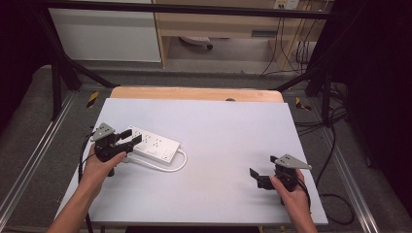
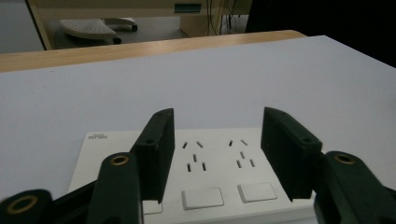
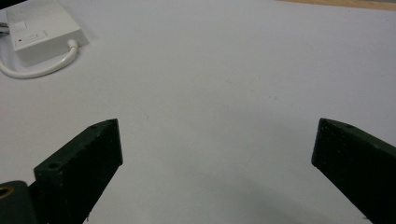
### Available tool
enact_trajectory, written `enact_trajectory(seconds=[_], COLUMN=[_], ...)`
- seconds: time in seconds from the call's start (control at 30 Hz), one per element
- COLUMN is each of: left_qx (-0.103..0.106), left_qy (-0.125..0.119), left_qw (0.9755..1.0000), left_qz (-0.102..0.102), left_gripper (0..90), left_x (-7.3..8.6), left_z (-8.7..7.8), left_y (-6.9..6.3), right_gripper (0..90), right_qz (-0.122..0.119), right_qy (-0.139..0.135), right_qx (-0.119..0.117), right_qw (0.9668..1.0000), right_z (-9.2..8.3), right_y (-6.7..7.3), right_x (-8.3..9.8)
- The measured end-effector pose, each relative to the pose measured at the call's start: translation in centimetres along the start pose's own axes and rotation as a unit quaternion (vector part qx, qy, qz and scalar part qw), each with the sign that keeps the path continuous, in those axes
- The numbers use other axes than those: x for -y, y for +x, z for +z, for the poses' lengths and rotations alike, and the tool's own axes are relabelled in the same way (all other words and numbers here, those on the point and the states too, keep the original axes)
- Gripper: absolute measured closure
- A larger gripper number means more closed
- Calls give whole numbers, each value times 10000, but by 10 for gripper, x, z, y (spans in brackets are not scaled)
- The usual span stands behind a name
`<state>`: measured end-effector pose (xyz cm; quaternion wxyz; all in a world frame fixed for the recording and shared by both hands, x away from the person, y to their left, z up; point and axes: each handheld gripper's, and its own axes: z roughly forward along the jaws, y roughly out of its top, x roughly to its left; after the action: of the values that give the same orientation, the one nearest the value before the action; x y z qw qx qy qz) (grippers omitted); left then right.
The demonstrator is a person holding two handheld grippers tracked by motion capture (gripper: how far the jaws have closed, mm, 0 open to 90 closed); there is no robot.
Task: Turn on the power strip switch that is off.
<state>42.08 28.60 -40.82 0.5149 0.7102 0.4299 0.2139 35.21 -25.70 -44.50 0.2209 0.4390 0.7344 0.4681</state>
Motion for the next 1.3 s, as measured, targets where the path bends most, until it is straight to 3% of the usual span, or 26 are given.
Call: enact_trajectory(seconds=[0.3, 0.5, 1.3], left_qx=[61, 121, 154], left_qy=[-109, -191, -372], left_qw=[9998, 9997, 9992], left_qz=[-121, -78, -77], left_gripper=[217, 96, 56], left_x=[-6, -9, -13], left_z=[-4, -6, -37], left_y=[-4, -6, -15], right_gripper=[23, 23, 22], right_qz=[-9, -5, 8], right_qy=[6, 19, 4], right_qx=[1, -2, -10], right_qw=[10000, 10000, 10000], right_z=[0, 1, 0], right_y=[0, 0, 0], right_x=[0, 0, 0])
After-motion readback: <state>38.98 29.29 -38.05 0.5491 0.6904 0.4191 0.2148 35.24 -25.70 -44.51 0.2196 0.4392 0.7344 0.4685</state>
